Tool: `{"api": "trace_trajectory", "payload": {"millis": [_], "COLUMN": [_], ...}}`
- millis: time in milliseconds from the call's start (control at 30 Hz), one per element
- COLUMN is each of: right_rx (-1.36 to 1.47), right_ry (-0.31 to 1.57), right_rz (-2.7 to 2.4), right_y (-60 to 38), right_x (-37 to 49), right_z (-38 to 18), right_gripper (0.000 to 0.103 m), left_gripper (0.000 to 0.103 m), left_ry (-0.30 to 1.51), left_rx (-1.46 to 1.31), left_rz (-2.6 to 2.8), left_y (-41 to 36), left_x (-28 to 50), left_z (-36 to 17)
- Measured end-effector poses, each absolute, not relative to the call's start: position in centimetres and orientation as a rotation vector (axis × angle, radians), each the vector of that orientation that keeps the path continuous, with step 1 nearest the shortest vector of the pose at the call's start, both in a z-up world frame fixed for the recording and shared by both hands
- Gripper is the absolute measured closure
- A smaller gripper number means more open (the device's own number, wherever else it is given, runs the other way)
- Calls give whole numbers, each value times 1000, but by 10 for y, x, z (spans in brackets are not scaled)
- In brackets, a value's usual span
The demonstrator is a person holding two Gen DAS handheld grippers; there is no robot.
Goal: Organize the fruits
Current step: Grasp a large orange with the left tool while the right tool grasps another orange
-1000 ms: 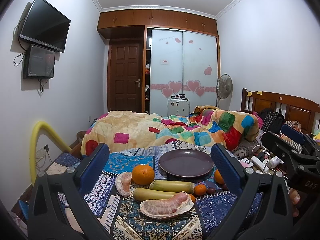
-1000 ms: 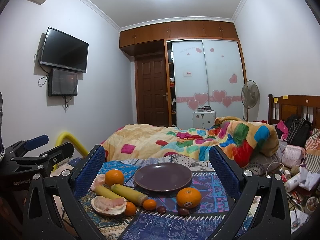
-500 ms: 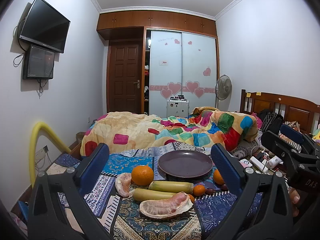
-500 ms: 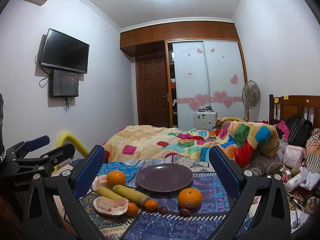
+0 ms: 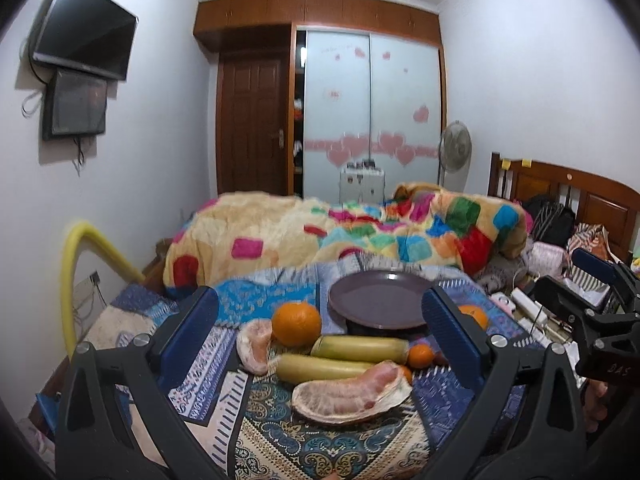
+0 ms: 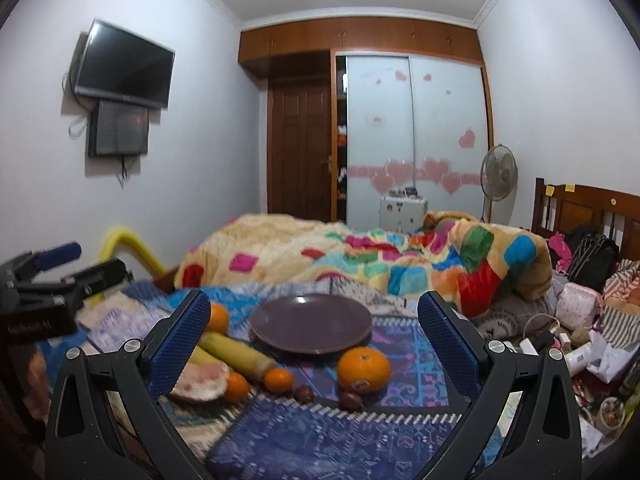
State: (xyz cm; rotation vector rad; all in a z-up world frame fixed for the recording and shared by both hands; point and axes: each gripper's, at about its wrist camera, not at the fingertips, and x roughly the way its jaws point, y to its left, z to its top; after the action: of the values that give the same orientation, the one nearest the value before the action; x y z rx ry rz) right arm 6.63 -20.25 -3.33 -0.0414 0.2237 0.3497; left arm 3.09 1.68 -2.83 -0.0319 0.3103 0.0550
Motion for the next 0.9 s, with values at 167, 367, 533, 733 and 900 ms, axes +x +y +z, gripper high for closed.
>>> {"api": "trace_trajectory", "payload": {"millis": [167, 367, 533, 733, 900], "right_rx": [-104, -154, -150, -148, -151], "right_ry": [288, 359, 425, 502, 573], "right_rz": [313, 299, 307, 325, 343], "right_y": [-204, -207, -211, -214, -214], "right_x": [85, 109, 131, 155, 172], "right_z": [-52, -67, -77, -85, -93], "right_gripper": [0, 0, 8, 9, 9], "left_gripper": [0, 11, 15, 19, 19], "left_ry": [406, 516, 583, 656, 703], "left_rx": [-68, -66, -42, -10, 17], "left_rz": [37, 30, 28, 7, -9], "left_y": [35, 49, 57, 62, 66], "left_x": [59, 93, 120, 150, 173], "left_z": [-46, -63, -75, -85, -90]}}
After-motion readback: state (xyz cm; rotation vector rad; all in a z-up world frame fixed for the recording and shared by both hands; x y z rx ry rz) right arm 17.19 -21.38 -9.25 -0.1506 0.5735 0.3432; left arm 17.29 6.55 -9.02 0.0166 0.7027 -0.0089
